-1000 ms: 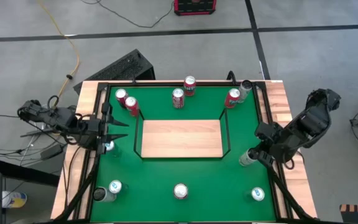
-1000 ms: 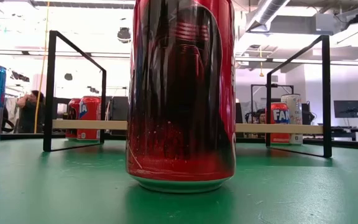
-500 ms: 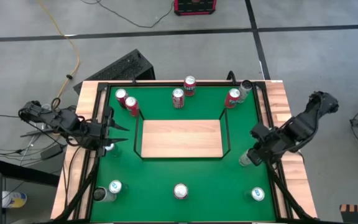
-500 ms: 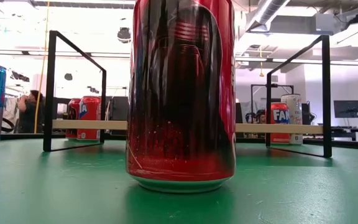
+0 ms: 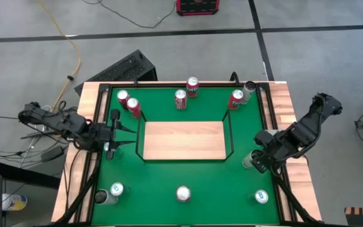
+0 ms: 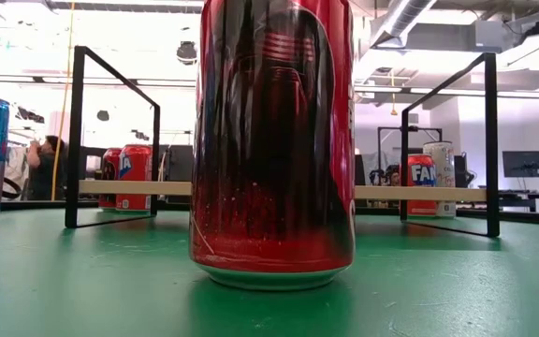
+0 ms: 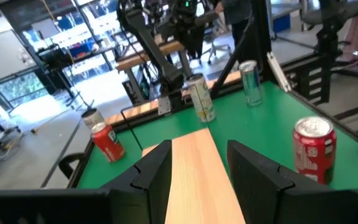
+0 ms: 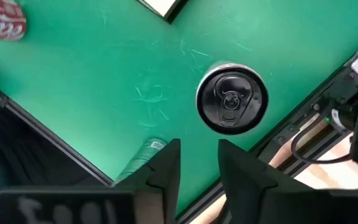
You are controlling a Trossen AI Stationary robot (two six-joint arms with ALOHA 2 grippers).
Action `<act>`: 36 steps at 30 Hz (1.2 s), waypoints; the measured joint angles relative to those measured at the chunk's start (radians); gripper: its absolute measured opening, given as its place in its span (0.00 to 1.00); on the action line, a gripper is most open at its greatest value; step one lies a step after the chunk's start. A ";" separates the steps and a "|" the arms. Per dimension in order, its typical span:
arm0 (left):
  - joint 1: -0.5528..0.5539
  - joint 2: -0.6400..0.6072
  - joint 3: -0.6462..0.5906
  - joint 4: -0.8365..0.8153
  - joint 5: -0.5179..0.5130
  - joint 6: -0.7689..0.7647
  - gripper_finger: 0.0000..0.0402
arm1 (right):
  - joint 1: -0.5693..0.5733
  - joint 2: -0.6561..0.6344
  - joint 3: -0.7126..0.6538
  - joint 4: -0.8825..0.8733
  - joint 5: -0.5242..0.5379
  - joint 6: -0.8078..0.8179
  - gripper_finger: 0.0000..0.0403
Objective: Place canned beverage on shelf
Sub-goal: Put the top left red and white soda can on the shelf
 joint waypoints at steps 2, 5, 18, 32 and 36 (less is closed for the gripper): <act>0.007 0.016 0.000 -0.024 -0.001 0.000 0.35 | 0.000 0.001 0.000 0.000 0.000 0.023 0.39; 0.017 0.025 0.000 -0.057 -0.001 -0.019 0.35 | 0.000 0.008 0.000 0.000 -0.003 0.040 0.49; 0.020 0.030 0.000 -0.068 0.003 -0.107 0.35 | 0.004 0.008 0.000 0.119 -0.066 0.016 0.74; 0.024 0.048 0.058 -0.136 -0.356 -0.263 0.36 | 0.073 0.008 0.000 0.136 0.075 -0.045 0.74; 0.107 0.064 0.151 -0.331 -0.477 -0.317 0.41 | 0.085 0.008 0.000 0.137 0.089 -0.045 0.74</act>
